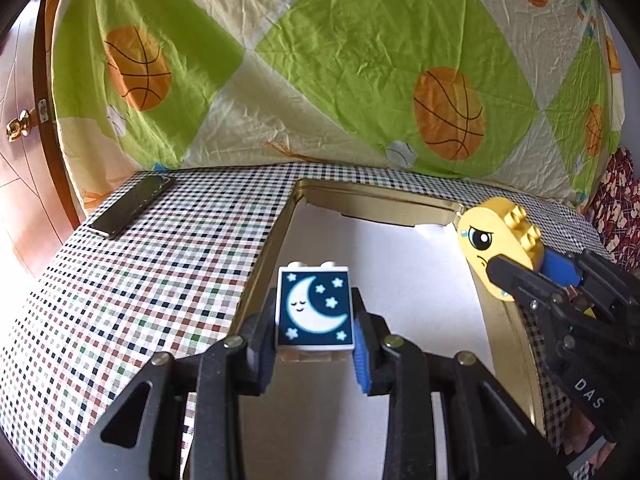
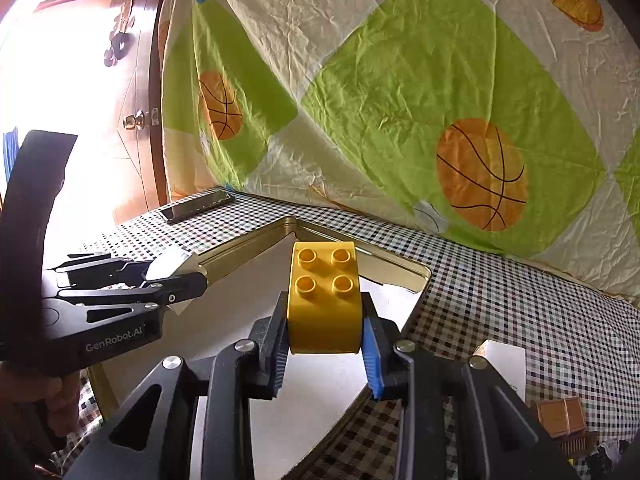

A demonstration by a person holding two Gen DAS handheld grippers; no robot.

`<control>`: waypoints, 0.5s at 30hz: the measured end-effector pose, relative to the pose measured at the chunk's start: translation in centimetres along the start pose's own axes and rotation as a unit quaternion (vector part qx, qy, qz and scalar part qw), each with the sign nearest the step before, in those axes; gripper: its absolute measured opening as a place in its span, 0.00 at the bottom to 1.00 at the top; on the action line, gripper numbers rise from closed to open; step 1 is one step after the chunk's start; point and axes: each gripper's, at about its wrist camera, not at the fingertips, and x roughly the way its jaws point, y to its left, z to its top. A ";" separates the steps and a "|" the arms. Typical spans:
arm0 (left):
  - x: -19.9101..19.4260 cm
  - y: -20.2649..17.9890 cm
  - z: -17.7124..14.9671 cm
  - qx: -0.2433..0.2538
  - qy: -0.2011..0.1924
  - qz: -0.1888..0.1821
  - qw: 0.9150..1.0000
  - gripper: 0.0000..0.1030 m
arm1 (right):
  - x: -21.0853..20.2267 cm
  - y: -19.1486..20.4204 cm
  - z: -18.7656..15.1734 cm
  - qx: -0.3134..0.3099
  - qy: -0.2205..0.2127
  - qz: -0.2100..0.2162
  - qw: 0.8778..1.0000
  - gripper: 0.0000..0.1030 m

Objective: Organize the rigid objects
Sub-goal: 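Carry the moon cube into the tin with the left tool while the right tool carries the yellow brick, then open both tools to release the cube and brick inside the tin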

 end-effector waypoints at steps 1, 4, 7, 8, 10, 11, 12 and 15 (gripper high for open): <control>0.1 0.1 0.1 0.002 0.004 0.003 1.000 0.30 | 0.3 -0.1 0.0 0.000 0.004 -0.001 1.000 0.33; 0.6 0.3 0.5 0.009 0.014 0.006 1.000 0.30 | 1.4 -0.3 0.1 0.000 0.018 -0.002 1.000 0.33; 1.1 0.4 0.9 0.017 0.029 0.004 0.999 0.30 | 2.3 -0.6 0.1 -0.001 0.033 -0.004 0.999 0.33; 1.3 0.4 1.1 0.020 0.033 0.004 0.999 0.30 | 2.6 -0.7 0.2 0.000 0.038 -0.002 0.999 0.33; 1.5 0.3 1.3 0.027 0.039 0.004 0.999 0.30 | 3.1 -0.9 0.2 0.003 0.047 0.001 0.999 0.33; 1.7 0.3 1.5 0.029 0.042 0.004 0.999 0.30 | 3.3 -0.9 0.1 0.004 0.051 0.002 0.999 0.33; 1.8 0.3 1.6 0.029 0.046 0.003 0.999 0.30 | 3.5 -0.9 0.1 0.004 0.055 0.004 0.998 0.33; 2.5 0.2 1.8 0.032 0.064 -0.004 0.997 0.30 | 4.0 -0.8 0.0 0.002 0.064 0.004 0.998 0.33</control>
